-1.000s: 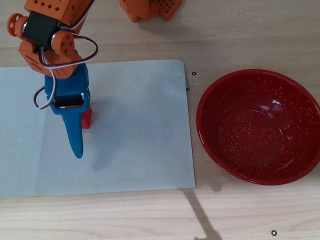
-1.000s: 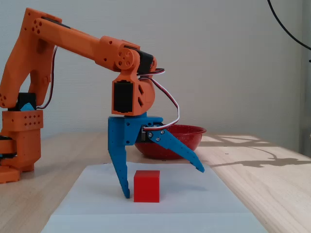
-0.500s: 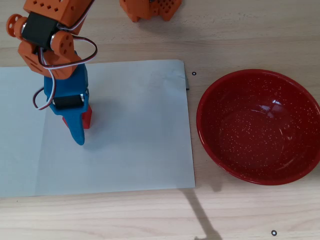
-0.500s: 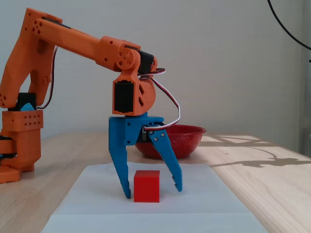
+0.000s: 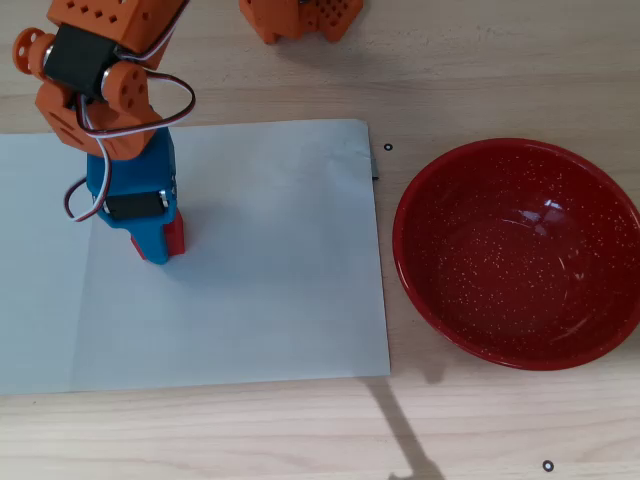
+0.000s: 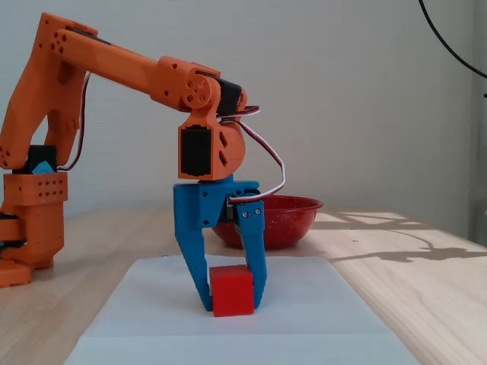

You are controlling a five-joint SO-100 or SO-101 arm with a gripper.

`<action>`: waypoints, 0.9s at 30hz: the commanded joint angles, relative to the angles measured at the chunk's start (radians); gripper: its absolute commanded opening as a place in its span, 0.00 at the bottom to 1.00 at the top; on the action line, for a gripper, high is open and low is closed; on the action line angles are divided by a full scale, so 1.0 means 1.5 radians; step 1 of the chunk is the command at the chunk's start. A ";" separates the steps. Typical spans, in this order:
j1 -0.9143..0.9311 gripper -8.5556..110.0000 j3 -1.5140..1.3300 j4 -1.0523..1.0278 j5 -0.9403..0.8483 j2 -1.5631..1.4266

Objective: Grasp the red cube and put it in the red bowl

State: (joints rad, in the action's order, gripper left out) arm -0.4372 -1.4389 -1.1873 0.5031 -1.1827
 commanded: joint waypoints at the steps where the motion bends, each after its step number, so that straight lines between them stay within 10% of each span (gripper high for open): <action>1: -0.032 0.12 0.056 -0.001 0.018 -0.044; 27: 0.138 0.08 0.485 -0.500 -0.175 -0.153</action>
State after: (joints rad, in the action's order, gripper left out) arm -0.2684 -0.8222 -1.7963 0.2807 -1.1873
